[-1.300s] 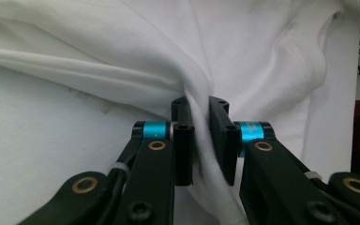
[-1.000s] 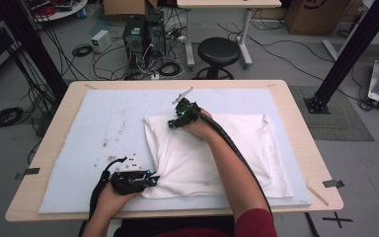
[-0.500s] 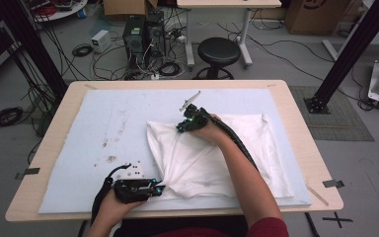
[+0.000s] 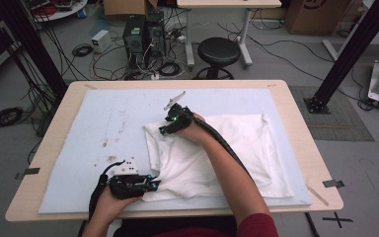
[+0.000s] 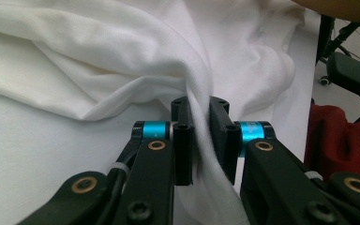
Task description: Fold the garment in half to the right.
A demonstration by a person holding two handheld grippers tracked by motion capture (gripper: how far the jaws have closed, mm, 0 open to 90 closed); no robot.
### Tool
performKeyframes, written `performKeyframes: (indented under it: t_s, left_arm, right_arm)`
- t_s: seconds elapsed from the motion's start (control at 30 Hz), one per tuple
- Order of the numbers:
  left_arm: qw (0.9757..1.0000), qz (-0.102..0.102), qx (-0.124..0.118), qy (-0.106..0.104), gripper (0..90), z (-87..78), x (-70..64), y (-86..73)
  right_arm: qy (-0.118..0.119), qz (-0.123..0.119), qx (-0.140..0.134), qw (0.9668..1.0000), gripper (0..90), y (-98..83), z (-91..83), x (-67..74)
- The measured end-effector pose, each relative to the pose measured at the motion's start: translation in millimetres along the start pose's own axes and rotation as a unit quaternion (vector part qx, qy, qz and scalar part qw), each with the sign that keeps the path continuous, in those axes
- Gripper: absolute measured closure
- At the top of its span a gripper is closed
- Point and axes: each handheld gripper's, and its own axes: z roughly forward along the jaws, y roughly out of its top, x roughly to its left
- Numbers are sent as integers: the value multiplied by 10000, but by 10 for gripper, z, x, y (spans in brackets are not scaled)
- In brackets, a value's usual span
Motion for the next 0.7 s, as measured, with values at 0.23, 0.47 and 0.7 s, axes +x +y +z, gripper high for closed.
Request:
performKeyframes:
  t_s: [0.23, 0.47, 0.7]
  left_arm:
    - [10000, 57, 65, 23, 805, 9, -2, 3]
    - [9999, 88, 84, 16, 804, 12, -3, 3]
    - [9999, 123, 97, -18, 805, 16, -11, 3]
  right_arm:
    - [73, -19, 25, 10000, 428, 133, 200, 90]
    - [193, -205, 105, 9995, 444, 304, 380, 233]
    - [227, -447, 99, 9987, 824, 379, 426, 341]
